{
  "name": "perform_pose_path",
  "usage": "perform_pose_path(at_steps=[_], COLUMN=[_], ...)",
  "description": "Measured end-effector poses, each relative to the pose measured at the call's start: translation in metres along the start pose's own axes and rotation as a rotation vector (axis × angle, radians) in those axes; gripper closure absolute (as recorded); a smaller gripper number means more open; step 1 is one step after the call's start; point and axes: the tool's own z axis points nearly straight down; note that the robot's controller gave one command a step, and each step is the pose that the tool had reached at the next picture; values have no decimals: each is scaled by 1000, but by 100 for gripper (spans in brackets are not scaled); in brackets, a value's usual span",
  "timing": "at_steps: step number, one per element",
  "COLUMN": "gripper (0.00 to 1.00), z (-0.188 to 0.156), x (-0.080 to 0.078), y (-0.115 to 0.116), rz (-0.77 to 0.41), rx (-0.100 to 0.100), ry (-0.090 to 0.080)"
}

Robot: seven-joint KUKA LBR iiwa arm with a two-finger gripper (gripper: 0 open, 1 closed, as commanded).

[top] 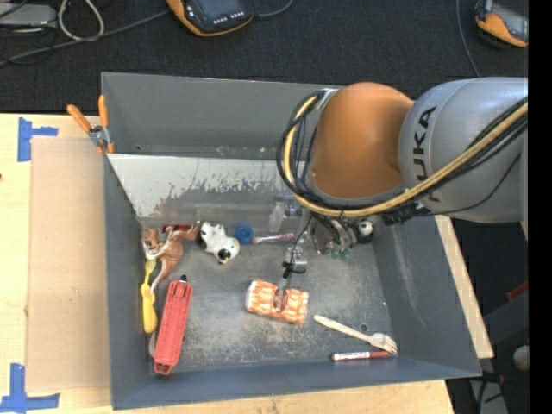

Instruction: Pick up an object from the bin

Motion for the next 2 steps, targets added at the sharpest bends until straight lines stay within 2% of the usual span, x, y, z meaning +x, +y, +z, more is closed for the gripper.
perform_pose_path(at_steps=[1, 2], gripper=[0, 0], z=[34, 47], x=[24, 35], y=[-33, -56], rz=[42, 31], rx=[-3, -1], ry=[-4, -2])
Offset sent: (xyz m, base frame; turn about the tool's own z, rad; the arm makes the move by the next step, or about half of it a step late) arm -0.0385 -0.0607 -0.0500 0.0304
